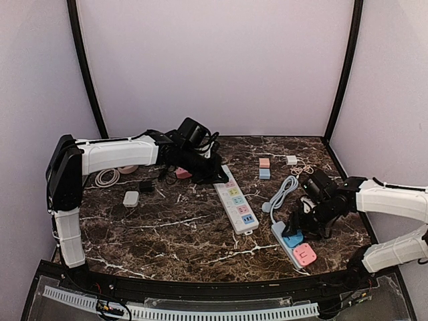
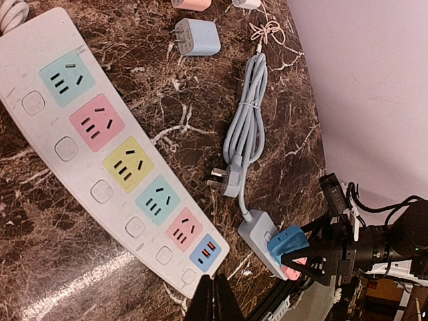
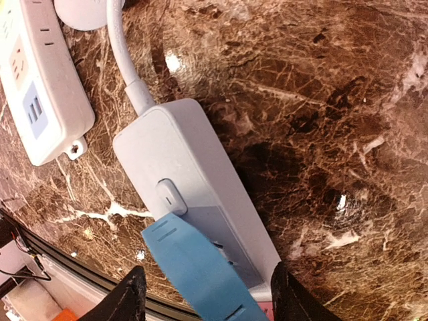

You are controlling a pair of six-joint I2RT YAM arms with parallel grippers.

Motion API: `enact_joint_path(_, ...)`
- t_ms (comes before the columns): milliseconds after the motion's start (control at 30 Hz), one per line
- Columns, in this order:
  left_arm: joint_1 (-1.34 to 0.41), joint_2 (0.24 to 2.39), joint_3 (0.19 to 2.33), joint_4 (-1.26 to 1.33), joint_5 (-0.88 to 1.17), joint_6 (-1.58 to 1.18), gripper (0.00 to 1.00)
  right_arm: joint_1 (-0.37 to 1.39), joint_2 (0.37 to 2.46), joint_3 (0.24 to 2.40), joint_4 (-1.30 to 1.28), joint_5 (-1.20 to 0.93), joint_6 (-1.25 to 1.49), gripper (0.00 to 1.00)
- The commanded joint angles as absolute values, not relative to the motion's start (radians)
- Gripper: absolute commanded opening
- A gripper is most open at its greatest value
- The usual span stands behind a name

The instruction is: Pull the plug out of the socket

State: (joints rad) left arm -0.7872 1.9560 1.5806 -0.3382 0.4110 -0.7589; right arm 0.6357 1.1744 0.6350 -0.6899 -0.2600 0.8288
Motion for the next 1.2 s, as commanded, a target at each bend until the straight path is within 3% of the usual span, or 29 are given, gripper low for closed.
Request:
enact_joint_path(0,-0.78,1.926,1.577,-0.344,0.42,-0.742,0.03,0.65,1.16,0.678,-0.712,-0.243,0.808,0.55)
enact_joint_path(500,-0.779,1.928,1.574,-0.346,0.417,-0.743,0.03,0.68,1.206,0.747,-0.707,-0.18,0.807,0.11)
enact_joint_path(900,-0.781,1.952,1.577,-0.291,0.468,-0.779,0.03,0.679,1.336,0.886,-0.503,0.022,0.731,0.04)
enact_joint_path(1167,-0.79,2.027,1.617,-0.193,0.549,-0.833,0.04,0.673,1.545,1.004,-0.377,0.005,0.671,0.0)
